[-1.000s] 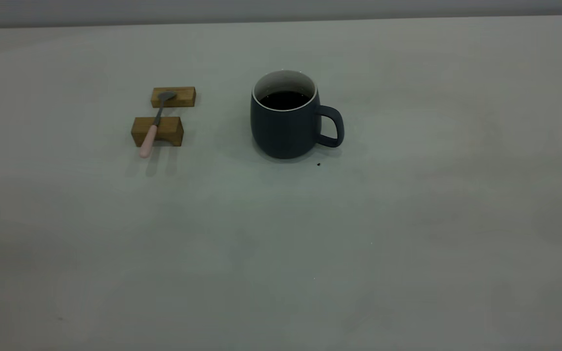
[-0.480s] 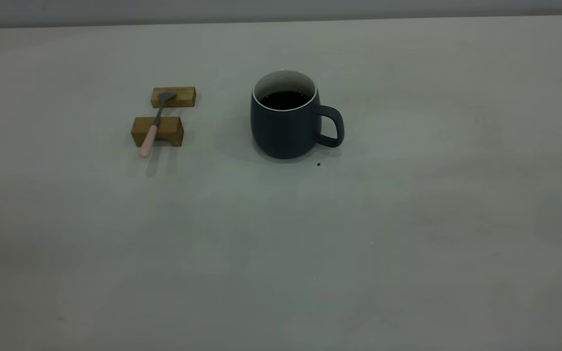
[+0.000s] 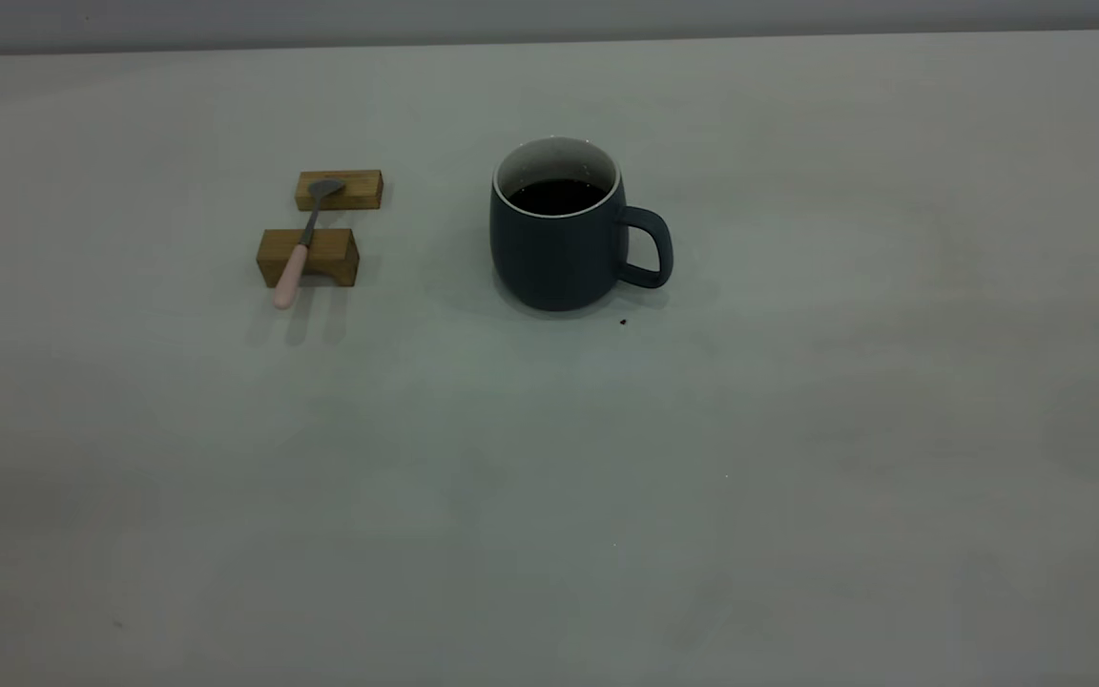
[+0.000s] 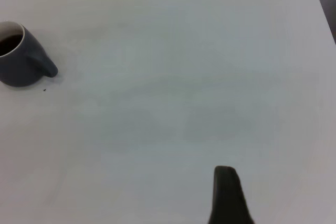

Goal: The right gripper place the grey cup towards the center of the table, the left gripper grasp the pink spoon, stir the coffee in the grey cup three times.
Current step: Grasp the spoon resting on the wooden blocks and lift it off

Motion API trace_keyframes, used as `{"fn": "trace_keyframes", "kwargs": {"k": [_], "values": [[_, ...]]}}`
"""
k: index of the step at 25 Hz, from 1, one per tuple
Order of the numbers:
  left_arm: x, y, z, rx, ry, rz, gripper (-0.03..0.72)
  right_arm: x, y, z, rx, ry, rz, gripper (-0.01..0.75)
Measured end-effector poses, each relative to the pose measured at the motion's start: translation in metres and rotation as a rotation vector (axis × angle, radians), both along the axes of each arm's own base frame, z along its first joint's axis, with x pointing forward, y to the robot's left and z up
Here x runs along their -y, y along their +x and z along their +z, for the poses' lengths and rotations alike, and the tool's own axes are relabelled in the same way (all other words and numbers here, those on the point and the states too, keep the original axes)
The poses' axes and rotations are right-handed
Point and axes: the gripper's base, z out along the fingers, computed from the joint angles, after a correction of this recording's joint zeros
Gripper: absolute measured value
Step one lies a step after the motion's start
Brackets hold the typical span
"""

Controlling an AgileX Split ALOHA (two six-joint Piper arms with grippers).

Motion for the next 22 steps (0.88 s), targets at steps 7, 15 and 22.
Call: {"fn": "trace_keyframes", "kwargs": {"k": [7, 15, 22], "values": [[0.000, 0.009, 0.010, 0.034, -0.008, 0.006, 0.244, 0.000, 0.000, 0.000, 0.000, 0.000, 0.000, 0.543], [0.005, 0.100, 0.033, -0.129, -0.001, -0.005, 0.280, 0.000, 0.000, 0.000, 0.000, 0.000, 0.000, 0.543], [0.019, 0.192, 0.021, -0.328, -0.049, -0.122, 0.466, 0.000, 0.000, 0.000, 0.000, 0.000, 0.000, 0.543]]}}
